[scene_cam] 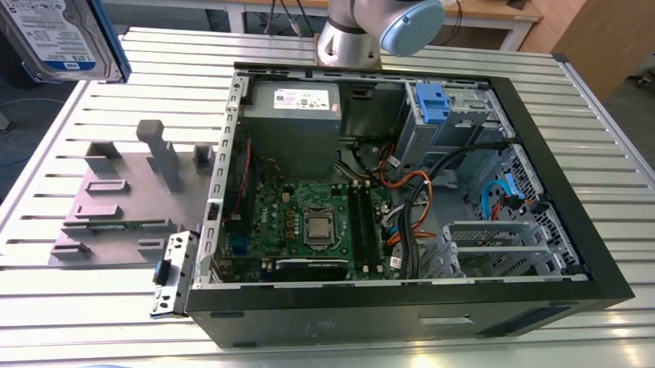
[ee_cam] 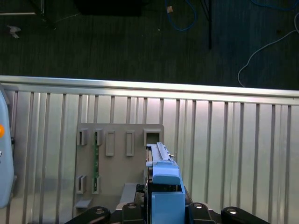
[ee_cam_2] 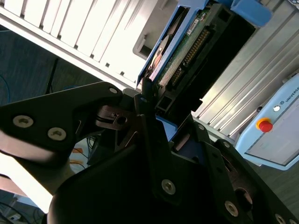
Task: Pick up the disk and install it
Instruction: 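Pick up the disk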
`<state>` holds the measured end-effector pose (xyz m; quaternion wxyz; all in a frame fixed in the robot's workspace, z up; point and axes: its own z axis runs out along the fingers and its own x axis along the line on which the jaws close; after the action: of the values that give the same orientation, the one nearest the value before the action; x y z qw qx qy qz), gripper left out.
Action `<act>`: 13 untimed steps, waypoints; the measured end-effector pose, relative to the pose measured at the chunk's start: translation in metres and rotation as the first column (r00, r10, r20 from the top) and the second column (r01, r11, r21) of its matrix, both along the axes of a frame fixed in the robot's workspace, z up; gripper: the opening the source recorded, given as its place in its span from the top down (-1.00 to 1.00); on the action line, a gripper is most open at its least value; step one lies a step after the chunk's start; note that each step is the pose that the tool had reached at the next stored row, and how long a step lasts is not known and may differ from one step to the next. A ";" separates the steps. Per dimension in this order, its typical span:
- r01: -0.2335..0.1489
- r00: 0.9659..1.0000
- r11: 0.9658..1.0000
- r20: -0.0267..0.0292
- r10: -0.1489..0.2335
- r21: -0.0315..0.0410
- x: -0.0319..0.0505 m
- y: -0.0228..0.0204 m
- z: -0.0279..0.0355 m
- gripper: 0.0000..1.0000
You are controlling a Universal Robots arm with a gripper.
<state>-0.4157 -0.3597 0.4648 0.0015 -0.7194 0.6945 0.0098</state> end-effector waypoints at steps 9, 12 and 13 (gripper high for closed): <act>0.000 1.000 1.000 0.000 0.000 0.000 0.0000 0.0000 0.0025 0.27; 0.000 1.000 1.000 0.000 0.000 0.000 0.0000 0.0000 0.0032 0.27; 0.000 1.000 1.000 0.000 0.000 0.000 0.0000 0.0000 0.0035 0.27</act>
<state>-0.4157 -0.3597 0.4683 0.0015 -0.7194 0.6945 0.0098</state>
